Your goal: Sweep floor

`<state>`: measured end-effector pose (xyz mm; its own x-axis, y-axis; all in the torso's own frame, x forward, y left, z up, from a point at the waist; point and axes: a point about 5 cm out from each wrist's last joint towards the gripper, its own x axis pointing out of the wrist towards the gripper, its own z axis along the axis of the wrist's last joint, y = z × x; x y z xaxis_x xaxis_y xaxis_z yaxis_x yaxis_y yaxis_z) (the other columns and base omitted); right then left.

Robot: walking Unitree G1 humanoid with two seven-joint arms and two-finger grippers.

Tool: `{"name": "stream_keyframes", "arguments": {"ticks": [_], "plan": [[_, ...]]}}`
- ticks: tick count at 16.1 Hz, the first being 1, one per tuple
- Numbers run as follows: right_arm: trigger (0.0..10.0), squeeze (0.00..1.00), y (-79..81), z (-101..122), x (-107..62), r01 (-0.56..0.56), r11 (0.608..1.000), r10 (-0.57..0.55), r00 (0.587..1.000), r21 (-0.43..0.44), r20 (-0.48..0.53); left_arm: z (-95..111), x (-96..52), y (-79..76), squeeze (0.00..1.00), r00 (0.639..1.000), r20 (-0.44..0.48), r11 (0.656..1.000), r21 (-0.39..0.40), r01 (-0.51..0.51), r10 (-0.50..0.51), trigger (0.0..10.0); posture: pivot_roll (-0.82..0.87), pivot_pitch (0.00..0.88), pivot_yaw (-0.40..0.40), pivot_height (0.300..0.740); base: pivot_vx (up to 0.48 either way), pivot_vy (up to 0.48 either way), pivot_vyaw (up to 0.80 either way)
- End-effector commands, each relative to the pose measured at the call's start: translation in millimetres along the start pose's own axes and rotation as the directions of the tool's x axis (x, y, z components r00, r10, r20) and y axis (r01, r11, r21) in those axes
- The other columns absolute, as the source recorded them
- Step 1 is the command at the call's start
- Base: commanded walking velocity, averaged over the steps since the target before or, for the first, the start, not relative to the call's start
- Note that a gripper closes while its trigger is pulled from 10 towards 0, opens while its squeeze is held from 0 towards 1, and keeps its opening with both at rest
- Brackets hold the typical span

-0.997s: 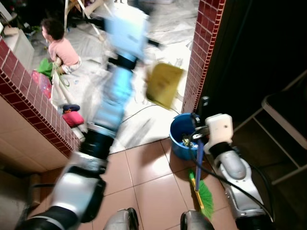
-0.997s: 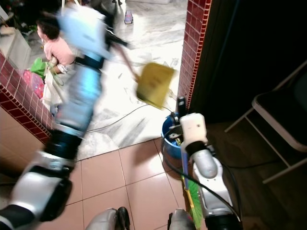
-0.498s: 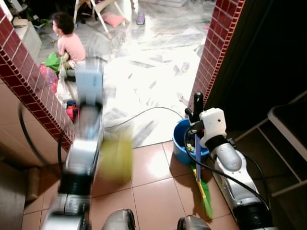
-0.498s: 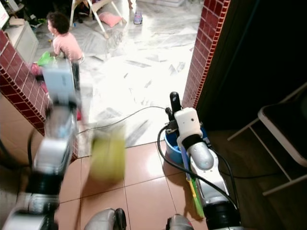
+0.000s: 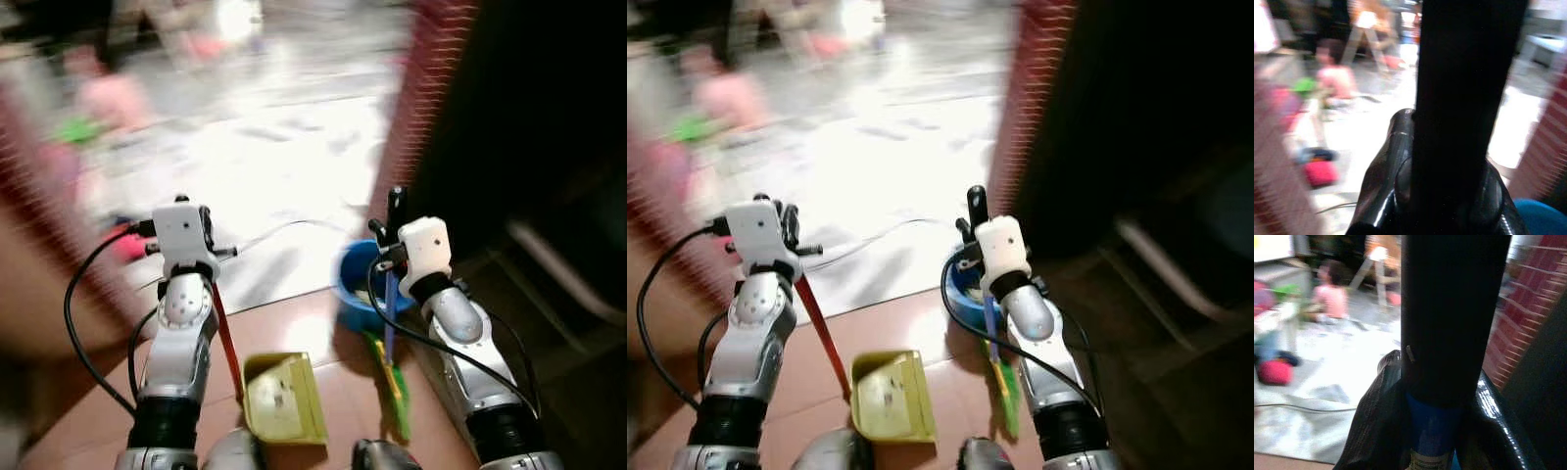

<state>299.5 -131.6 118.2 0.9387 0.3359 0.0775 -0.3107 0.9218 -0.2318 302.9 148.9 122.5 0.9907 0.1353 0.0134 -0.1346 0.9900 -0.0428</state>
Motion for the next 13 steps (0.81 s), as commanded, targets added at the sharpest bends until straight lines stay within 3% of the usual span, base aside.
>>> {"name": "stream_keyframes", "arguments": {"ticks": [1, 7, 13], "plan": [[10.0, 0.0, -8.8, 4, 2.0, 0.012, 1.0, -0.011, 1.0, -0.029, 0.016, 4, -2.7, -8.0, 0.0, 0.999, 0.004, 0.999, -0.021, 0.034, -0.034, 10.0, -0.06, 0.045, -0.016, 0.74, 0.0, 0.0, -0.51], [10.0, 0.0, -19.2, 9, 6.9, 0.005, 0.999, -0.004, 0.999, -0.051, 0.033, 2, -0.8, -10.8, 0.0, 1.0, -0.013, 1.0, -0.019, 0.022, -0.023, 10.0, -0.07, 0.045, -0.018, 0.74, 0.0, -0.041, 0.0], [10.0, 0.0, -7.1, 14, 6.1, -0.074, 0.997, 0.076, 0.994, -0.025, 0.082, 5, 0.6, -10.0, 0.0, 1.0, -0.012, 1.0, -0.019, 0.017, -0.018, 10.0, -0.07, 0.051, -0.008, 0.74, 0.0, 0.0, 0.0]]}}
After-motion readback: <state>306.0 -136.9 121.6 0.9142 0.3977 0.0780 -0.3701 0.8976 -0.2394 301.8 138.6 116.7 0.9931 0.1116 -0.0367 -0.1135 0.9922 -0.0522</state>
